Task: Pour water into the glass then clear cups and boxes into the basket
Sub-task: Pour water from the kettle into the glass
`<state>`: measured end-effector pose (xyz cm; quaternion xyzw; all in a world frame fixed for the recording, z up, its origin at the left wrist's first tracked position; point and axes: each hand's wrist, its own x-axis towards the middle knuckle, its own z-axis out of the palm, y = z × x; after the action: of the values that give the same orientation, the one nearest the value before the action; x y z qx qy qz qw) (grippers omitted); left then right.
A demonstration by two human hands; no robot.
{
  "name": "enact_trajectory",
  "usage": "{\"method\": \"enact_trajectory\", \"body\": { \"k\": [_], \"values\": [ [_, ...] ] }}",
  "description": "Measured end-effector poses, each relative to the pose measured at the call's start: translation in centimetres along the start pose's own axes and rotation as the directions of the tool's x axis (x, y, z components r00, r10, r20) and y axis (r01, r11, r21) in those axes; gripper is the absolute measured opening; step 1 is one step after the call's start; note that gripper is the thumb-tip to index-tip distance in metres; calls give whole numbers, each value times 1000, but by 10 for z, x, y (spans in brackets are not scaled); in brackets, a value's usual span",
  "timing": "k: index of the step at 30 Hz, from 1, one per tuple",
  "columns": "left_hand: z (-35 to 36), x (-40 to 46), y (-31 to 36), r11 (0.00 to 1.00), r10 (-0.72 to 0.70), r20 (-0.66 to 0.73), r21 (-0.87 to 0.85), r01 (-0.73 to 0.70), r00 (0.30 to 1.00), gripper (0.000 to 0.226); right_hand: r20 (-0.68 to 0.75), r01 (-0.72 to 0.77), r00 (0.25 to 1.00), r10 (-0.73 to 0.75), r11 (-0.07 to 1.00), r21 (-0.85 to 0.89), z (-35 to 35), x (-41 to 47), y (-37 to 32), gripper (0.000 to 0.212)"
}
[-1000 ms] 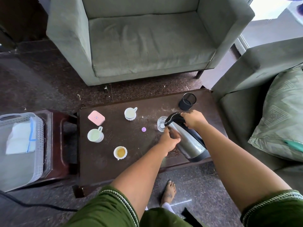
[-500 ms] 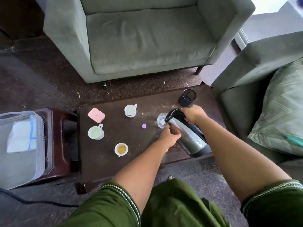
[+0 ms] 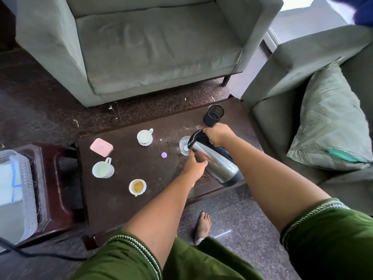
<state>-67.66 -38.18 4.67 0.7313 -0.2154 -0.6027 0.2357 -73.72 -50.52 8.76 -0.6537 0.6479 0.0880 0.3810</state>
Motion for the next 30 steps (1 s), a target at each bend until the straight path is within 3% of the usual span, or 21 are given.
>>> {"method": "enact_trajectory", "body": {
  "k": [4, 13, 24, 30],
  "values": [
    [1, -1, 0, 1000, -8, -13, 11, 8, 1000, 79, 58, 102, 994, -94, 980, -173, -7, -2, -1, 30],
    [1, -5, 5, 1000, 18, -37, 13, -17, 999, 79, 152, 298, 954, -257, 815, -496, -18, -8, -8, 25],
    [1, -7, 8, 999, 16, -40, -52, -18, 999, 78, 218, 398, 912, -348, 622, -674, -18, -1, -6, 24],
    [2, -9, 6, 998, 10, -32, -66, -12, 999, 79, 212, 399, 911, -352, 630, -666, -15, 0, -3, 23]
  ]
}}
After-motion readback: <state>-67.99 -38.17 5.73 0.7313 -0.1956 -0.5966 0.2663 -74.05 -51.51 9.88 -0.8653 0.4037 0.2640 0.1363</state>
